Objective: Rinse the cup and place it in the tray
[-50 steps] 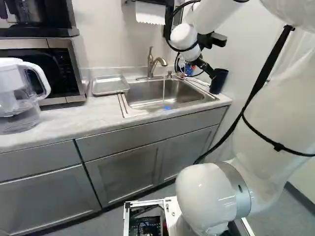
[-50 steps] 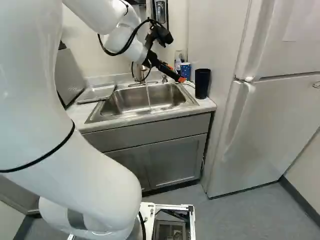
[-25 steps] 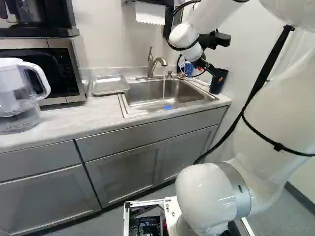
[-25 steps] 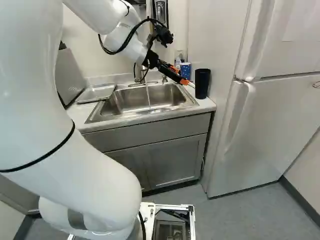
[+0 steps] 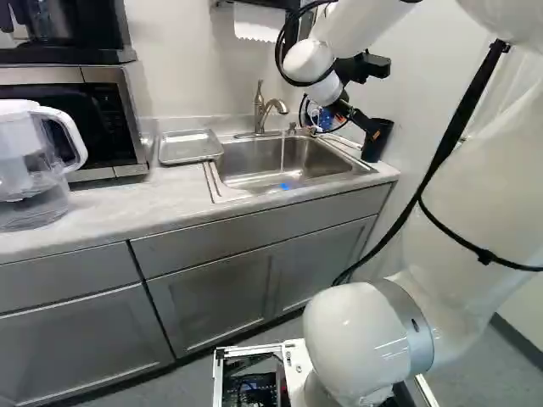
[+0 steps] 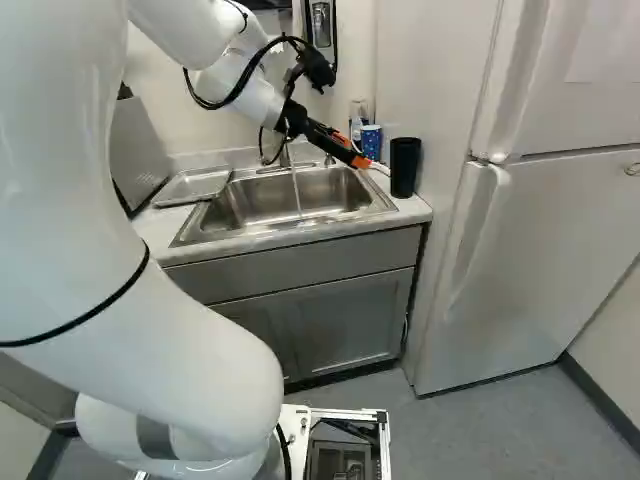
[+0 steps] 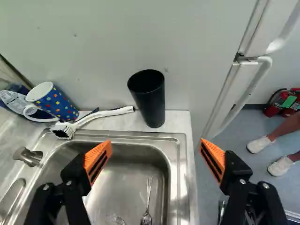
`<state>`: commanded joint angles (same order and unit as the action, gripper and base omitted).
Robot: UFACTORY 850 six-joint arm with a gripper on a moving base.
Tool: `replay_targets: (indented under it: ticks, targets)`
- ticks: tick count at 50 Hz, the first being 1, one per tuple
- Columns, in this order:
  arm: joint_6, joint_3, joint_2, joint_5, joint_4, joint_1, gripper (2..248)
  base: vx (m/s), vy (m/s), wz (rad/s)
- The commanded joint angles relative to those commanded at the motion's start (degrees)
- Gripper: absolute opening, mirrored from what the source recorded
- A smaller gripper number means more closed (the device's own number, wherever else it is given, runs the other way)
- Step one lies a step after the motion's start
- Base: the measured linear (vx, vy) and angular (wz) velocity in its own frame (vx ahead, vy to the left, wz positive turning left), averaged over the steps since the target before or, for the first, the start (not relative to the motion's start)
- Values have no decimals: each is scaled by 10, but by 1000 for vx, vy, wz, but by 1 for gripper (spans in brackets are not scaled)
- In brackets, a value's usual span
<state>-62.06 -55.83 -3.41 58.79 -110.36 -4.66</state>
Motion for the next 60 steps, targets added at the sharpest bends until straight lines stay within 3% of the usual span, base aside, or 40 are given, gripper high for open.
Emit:
replay_targets:
  ticks: [26, 44, 60]
  targets:
    - [0, -8, 8, 60, 3, -8, 247, 0, 0, 0]
    - [0, -3, 3, 80, 38, -31, 247, 0, 0, 0]
    - [0, 7, 15, 94, 60, -33, 247, 0, 0, 0]
